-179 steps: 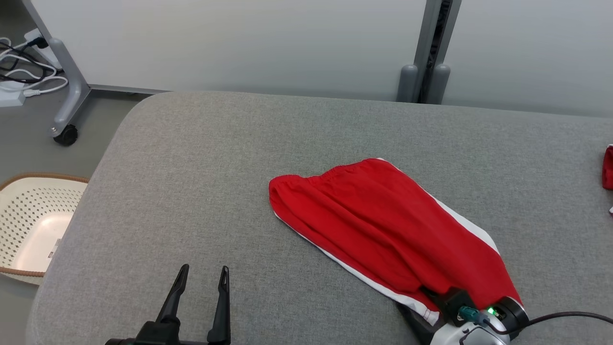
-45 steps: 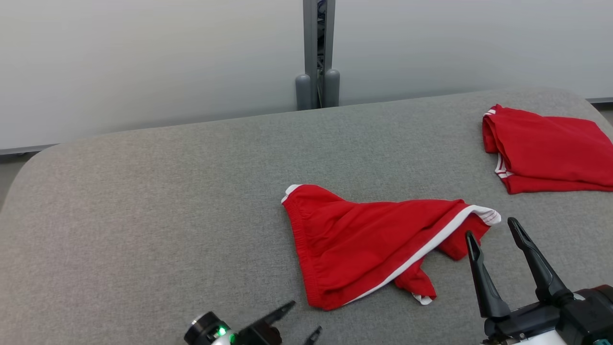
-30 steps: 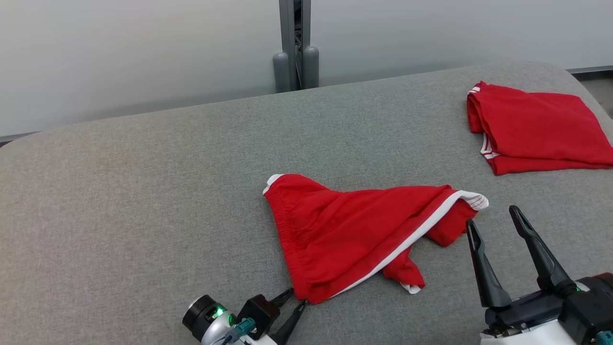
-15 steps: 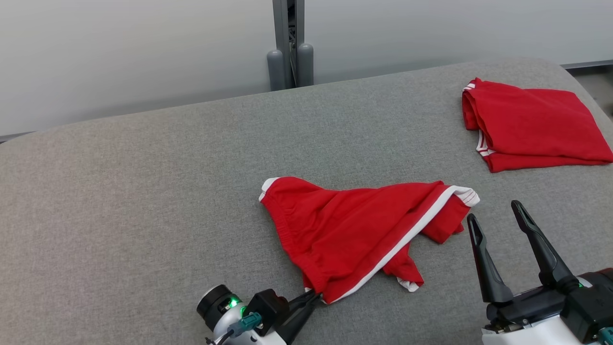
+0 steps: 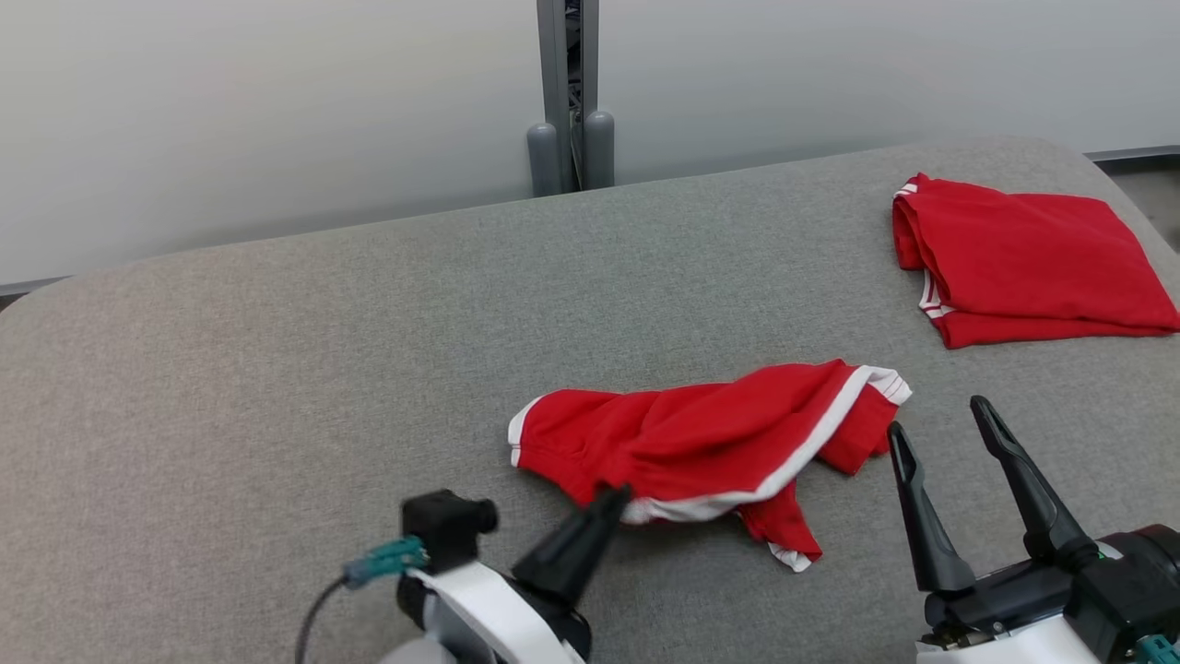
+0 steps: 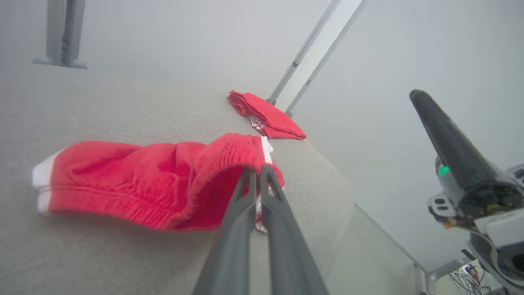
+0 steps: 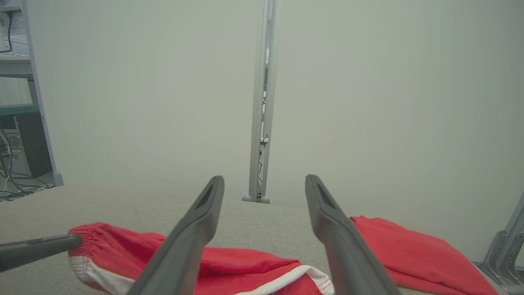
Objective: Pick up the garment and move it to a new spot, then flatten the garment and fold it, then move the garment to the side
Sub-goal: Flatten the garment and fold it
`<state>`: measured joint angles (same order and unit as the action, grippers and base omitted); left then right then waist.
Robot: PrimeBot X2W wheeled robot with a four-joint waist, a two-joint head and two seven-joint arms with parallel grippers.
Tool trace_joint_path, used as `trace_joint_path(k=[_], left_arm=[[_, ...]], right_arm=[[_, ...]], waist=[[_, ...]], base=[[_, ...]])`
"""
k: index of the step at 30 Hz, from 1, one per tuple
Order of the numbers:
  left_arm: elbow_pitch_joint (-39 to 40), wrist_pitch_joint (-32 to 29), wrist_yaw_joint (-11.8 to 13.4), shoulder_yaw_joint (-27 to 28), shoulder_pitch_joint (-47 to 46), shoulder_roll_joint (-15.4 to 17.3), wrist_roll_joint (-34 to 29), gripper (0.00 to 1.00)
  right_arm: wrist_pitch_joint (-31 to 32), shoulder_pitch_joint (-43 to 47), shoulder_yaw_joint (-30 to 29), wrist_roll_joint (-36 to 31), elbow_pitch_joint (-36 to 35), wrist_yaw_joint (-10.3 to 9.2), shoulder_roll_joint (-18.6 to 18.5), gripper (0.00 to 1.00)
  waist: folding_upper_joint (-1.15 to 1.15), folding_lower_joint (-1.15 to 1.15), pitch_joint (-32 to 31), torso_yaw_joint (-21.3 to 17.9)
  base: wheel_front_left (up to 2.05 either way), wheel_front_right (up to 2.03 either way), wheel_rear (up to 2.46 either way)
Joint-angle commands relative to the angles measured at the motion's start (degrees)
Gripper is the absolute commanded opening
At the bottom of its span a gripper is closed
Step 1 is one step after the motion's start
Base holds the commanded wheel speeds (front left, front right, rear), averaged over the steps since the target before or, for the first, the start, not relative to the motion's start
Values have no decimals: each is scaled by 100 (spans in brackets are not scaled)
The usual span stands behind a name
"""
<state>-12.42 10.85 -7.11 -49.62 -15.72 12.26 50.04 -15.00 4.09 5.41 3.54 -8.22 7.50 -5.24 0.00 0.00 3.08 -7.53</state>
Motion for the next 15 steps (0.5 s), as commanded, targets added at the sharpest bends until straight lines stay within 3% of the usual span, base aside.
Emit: trace_joint_path(k=[1,8,15], left_arm=[[-81,-54,104,293,38,-18,362,0],[-987,-200,157,1179,-267,-333,1588,0],[-2243,-410,104,1285,-751,-358,1696,0]], right_arm=[[-29,-8,18,10,37,-2,3,100],[-29,-67,98,39,68,-2,4,100],[-29,-137,171,58,65,-2,20,100]], waist=[[0,0,-15,-32],[0,0,-3,-169],[0,0,71,-338]], base=[[0,0,0],[0,0,0],[0,0,0]])
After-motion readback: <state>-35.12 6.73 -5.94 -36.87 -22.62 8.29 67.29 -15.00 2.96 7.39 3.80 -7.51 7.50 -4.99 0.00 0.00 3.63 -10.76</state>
